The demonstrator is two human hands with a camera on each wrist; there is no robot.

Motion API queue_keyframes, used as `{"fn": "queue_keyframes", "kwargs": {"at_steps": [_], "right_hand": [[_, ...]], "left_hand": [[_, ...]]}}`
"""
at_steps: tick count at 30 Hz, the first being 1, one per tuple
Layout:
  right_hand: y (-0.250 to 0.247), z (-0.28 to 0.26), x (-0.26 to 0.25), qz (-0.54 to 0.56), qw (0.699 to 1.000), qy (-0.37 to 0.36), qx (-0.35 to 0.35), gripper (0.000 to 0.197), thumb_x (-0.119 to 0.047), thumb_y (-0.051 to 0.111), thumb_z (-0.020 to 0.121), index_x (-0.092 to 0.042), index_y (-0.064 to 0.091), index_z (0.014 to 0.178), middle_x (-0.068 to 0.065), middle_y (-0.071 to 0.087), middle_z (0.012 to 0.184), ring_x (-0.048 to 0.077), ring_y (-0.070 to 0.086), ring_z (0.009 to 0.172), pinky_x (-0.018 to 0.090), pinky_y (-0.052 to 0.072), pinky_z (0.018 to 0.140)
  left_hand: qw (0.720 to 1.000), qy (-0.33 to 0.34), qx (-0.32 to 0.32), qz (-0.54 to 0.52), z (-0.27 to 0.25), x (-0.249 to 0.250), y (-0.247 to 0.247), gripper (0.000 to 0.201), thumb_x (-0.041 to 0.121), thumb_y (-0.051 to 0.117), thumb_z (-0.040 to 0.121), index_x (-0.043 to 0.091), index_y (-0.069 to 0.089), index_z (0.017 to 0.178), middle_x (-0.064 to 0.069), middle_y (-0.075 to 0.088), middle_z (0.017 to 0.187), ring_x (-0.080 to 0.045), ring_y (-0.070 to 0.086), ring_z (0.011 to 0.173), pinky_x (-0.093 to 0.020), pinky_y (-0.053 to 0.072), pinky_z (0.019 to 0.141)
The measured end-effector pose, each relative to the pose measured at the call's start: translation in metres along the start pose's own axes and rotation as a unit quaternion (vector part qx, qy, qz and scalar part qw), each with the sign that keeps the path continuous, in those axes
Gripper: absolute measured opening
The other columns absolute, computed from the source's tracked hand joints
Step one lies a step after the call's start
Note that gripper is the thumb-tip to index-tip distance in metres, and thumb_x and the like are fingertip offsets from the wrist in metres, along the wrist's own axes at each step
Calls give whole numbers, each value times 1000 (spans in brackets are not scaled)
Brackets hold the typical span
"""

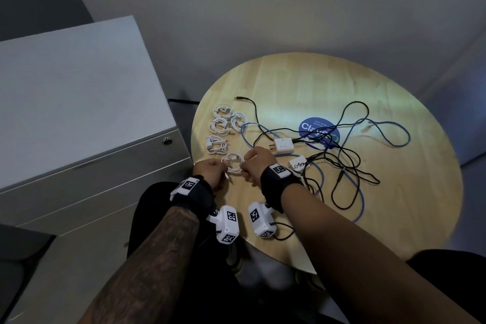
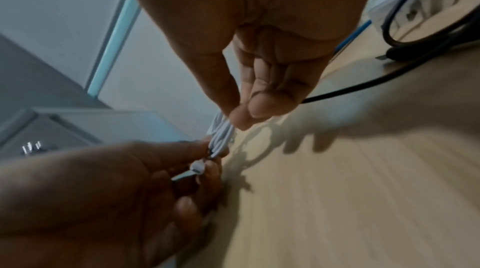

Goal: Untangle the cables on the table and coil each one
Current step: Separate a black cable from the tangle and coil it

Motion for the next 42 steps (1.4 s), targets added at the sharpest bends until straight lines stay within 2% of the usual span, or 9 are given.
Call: {"fn": "queue_keyframes", "kwargs": {"at_steps": [5,9,14,21,26,32,36,39,42], "right_hand": [[6,10,9,31,999,23,15,17,3,59,87,-12,51,89,16,62,66,21,54,42,25,43,44],[13,15,6,41,999,21,3,16,7,54,88,-9,54,90,15,59,64,23,53,48,28,42,48],[10,2,-15,-26,998,-22,-43,16,-14,61,88,-17,62,104,14,66,70,25,57,52,31,46,50],[-121,-40,-53,-28,984,-165,66,5,-24,63,90,-23,67,92,0,71,76,10,65,56,30,51,57],[-210,-45,-3,-118,970,-151,148,4,-26,65,88,-26,67,85,3,71,81,23,67,74,35,56,73],[-222,-40,67,-235,961,-91,111,21,-37,69,88,-23,64,103,-2,65,98,22,62,96,31,48,84],[-209,-38,87,-247,959,-74,116,39,-38,69,87,-22,61,121,-2,61,113,20,58,103,26,44,88],[-217,-34,90,-278,946,-77,151,45,-32,69,88,-18,58,129,3,57,130,23,57,114,25,41,94],[-235,-33,95,-265,946,-52,178,43,-28,68,89,-13,59,129,8,57,131,26,57,116,25,41,94]], "left_hand": [[995,29,89,37,8,4,-14,24,27,83,74,15,63,79,-5,67,73,-21,57,61,-32,51,63],[995,61,77,25,9,10,-9,15,11,76,79,18,62,81,-8,70,84,-22,61,71,-43,57,73],[989,71,121,55,17,8,-19,20,13,77,76,23,60,75,-2,69,82,-28,66,74,-46,60,73],[990,48,129,43,13,11,-20,14,21,75,78,21,61,80,-6,70,87,-33,68,82,-46,59,75],[981,69,173,43,-8,30,-31,5,18,64,88,15,62,91,-5,63,91,-25,56,84,-24,39,73],[969,211,69,111,-33,86,25,7,18,61,87,21,58,82,-4,64,86,-25,61,80,-35,52,79],[874,297,-43,383,-54,109,104,16,23,60,91,18,61,106,-5,54,109,-26,58,90,-33,48,79],[805,273,-97,517,-52,100,140,34,25,56,95,17,56,128,-11,46,132,-32,56,111,-35,45,90],[774,244,-134,569,-48,84,153,35,19,51,98,12,57,132,-15,55,132,-32,58,115,-32,45,88]]}}
Point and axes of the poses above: each hand's wrist, its own z-axis towards the middle knuckle, its own y-axis out of the palm, x = y × z, the point moved 9 cm from there along z, towards the middle knuckle
